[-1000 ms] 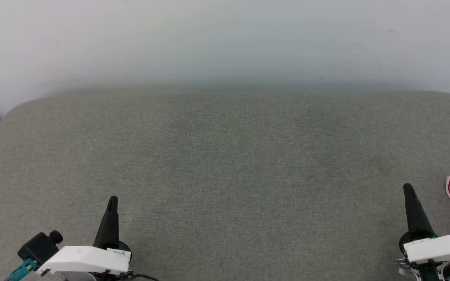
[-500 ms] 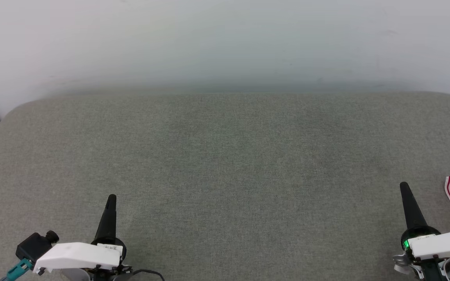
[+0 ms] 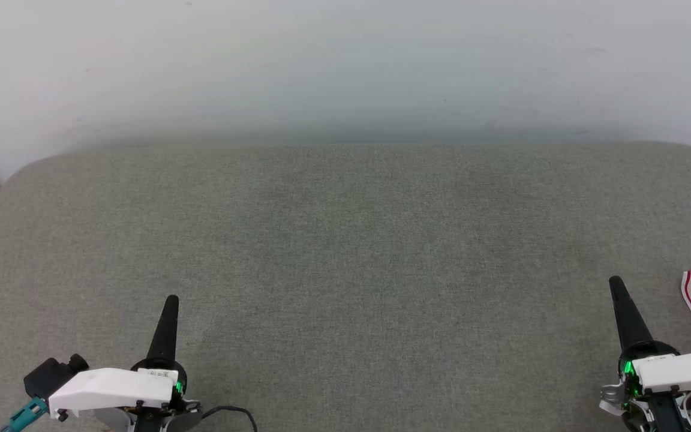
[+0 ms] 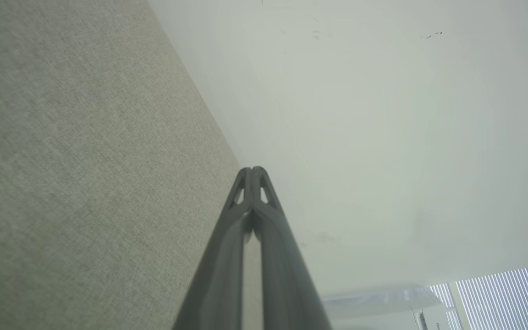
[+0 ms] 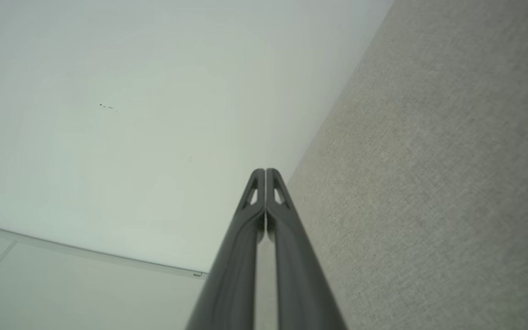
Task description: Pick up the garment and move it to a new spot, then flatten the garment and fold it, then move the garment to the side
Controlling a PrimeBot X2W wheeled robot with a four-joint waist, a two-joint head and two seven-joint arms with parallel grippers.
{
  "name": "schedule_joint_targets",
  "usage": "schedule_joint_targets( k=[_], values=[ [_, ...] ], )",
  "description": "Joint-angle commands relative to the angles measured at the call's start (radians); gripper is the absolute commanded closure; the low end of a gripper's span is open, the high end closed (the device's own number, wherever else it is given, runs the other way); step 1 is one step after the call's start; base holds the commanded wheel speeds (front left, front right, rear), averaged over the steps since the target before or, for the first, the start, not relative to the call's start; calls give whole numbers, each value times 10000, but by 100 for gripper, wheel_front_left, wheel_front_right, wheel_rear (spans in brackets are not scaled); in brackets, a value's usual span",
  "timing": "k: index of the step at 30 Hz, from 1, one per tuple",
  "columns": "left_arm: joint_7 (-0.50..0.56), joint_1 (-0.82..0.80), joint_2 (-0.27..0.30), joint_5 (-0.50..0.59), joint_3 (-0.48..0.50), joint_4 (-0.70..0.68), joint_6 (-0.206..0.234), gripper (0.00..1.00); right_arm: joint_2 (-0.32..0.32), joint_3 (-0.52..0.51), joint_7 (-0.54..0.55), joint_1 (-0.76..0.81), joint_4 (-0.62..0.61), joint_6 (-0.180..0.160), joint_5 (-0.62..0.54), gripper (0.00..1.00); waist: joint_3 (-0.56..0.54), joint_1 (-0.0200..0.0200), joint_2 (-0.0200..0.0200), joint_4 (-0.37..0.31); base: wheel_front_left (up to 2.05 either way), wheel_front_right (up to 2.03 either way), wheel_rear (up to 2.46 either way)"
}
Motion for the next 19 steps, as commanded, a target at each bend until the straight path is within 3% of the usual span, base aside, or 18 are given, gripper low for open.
schedule_joint_targets(
  k=[1,19],
  values=[
    [77,-233,25,-294,64,-3,-25,100,26,-27,85,-190,0,-1,297,100,-4,0,0,-3,0,0,0],
    [486,-403,-1,-1745,199,205,-36,100,103,-54,429,-366,227,-2,1716,100,-42,0,0,-32,0,0,0]
  ],
)
